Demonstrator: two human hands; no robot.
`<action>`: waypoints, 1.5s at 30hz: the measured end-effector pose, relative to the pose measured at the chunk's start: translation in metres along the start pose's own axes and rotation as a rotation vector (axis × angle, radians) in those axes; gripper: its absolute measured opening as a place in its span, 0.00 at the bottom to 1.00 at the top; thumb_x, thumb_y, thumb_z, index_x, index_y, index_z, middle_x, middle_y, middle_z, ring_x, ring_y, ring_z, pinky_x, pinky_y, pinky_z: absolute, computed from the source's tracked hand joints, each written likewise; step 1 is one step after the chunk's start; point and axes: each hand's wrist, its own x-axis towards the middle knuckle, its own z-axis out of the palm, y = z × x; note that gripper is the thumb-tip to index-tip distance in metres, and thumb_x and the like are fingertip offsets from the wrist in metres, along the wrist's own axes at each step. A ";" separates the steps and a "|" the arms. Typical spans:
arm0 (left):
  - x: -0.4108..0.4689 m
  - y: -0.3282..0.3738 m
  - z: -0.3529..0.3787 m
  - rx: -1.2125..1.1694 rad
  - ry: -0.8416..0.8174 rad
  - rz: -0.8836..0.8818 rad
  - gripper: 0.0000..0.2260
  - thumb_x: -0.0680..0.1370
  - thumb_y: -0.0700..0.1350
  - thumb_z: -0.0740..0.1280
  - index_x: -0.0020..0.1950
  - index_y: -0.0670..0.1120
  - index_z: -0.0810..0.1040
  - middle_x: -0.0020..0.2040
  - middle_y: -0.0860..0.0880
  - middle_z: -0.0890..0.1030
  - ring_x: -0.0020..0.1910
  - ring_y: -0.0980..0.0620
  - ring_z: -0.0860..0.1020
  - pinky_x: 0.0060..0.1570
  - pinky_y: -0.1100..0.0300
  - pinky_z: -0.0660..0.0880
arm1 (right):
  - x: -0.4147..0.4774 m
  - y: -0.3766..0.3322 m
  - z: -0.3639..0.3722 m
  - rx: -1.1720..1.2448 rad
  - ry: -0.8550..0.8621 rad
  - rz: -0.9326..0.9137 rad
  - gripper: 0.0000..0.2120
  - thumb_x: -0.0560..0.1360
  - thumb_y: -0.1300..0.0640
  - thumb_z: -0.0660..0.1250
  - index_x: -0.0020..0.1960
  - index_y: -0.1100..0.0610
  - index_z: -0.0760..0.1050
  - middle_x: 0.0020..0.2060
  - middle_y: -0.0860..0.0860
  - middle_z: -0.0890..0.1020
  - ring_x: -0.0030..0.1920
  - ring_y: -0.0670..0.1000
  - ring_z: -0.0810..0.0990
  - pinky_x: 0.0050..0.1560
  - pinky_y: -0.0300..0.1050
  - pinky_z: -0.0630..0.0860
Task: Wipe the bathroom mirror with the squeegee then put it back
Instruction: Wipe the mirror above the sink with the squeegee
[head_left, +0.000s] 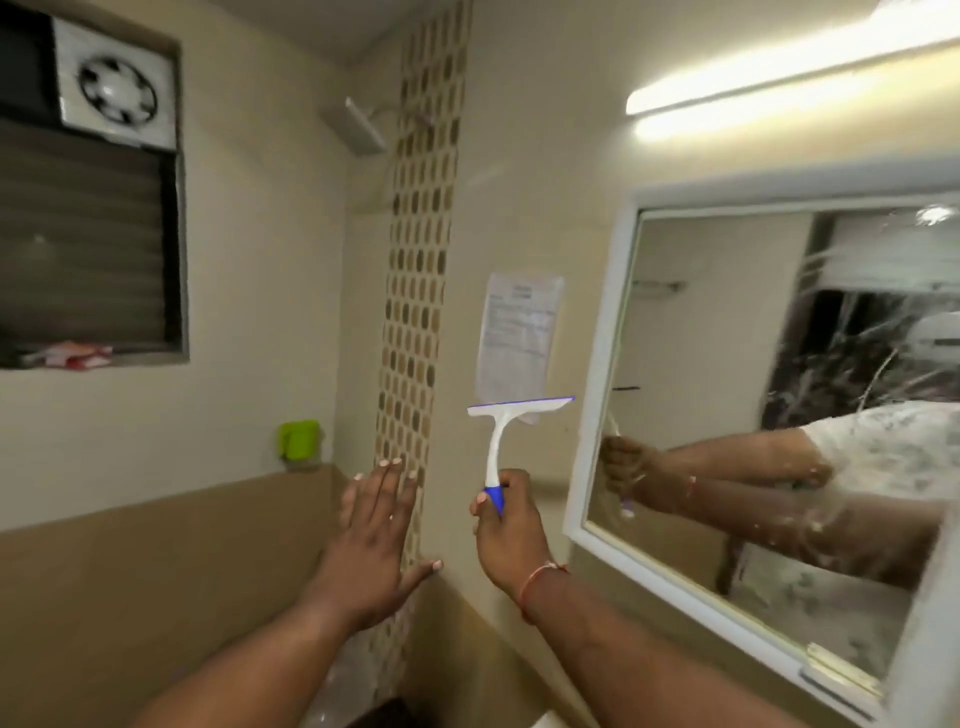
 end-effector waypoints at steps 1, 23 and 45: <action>0.012 0.005 -0.012 0.005 0.025 0.010 0.51 0.80 0.75 0.62 0.90 0.41 0.53 0.90 0.39 0.50 0.89 0.39 0.49 0.83 0.33 0.53 | 0.000 -0.017 -0.013 0.004 0.012 -0.032 0.06 0.85 0.55 0.62 0.60 0.48 0.68 0.45 0.51 0.82 0.43 0.50 0.80 0.50 0.52 0.80; 0.258 0.135 -0.163 0.108 0.238 0.305 0.62 0.78 0.71 0.70 0.86 0.42 0.27 0.86 0.41 0.26 0.86 0.39 0.27 0.85 0.38 0.35 | 0.058 -0.175 -0.193 0.192 0.406 -0.160 0.06 0.88 0.49 0.60 0.63 0.46 0.73 0.49 0.57 0.82 0.46 0.54 0.83 0.45 0.49 0.78; 0.322 0.154 -0.173 0.083 0.139 0.206 0.63 0.77 0.56 0.80 0.86 0.44 0.29 0.89 0.44 0.33 0.89 0.38 0.41 0.86 0.37 0.42 | 0.085 -0.190 -0.180 0.263 0.577 -0.064 0.16 0.88 0.45 0.56 0.67 0.52 0.76 0.54 0.53 0.83 0.51 0.52 0.84 0.43 0.45 0.81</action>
